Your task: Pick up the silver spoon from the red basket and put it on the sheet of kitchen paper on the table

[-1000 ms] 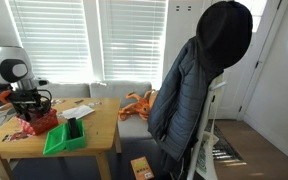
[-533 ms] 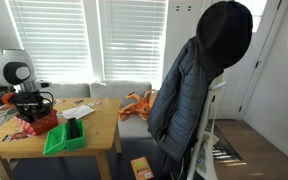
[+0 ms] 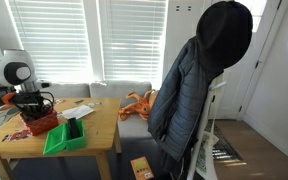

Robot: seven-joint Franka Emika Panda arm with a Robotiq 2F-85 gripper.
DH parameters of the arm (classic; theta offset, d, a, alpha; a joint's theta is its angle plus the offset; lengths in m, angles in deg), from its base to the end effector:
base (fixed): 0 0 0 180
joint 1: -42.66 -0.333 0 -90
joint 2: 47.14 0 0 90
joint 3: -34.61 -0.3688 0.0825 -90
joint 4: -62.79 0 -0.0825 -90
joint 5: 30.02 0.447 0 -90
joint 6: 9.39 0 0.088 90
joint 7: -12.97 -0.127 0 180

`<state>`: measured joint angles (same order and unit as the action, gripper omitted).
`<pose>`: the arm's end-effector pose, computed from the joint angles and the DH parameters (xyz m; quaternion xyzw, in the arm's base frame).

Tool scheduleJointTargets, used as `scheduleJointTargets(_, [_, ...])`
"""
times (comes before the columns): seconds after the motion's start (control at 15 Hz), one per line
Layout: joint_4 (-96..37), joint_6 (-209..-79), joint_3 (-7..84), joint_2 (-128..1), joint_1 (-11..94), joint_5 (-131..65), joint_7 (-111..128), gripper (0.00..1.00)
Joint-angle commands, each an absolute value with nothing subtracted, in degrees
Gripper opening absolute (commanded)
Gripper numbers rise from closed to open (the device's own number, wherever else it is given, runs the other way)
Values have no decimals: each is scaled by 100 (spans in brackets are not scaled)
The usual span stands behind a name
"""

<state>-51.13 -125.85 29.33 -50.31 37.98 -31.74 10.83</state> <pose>0.6160 0.1053 0.4388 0.9971 0.0749 -0.0042 0.0114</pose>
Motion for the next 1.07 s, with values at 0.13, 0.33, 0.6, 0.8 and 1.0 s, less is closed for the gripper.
scheduleJointTargets(0.13, [-5127, -12517, 2916, -4891, 3755, -3129, 1176, 2])
scheduleJointTargets(0.33, [-5061, -12293, 2881, -4704, 3731, -3111, 1149, 2])
scheduleJointTargets(0.6, [-4958, -11888, 2845, -4450, 3705, -3154, 1096, 2])
scheduleJointTargets(0.8, [-4848, -11605, 2849, -4274, 3694, -3164, 1075, 2])
scheduleJointTargets(1.0, [-4680, -11316, 2852, -4127, 3709, -3199, 970, 2])
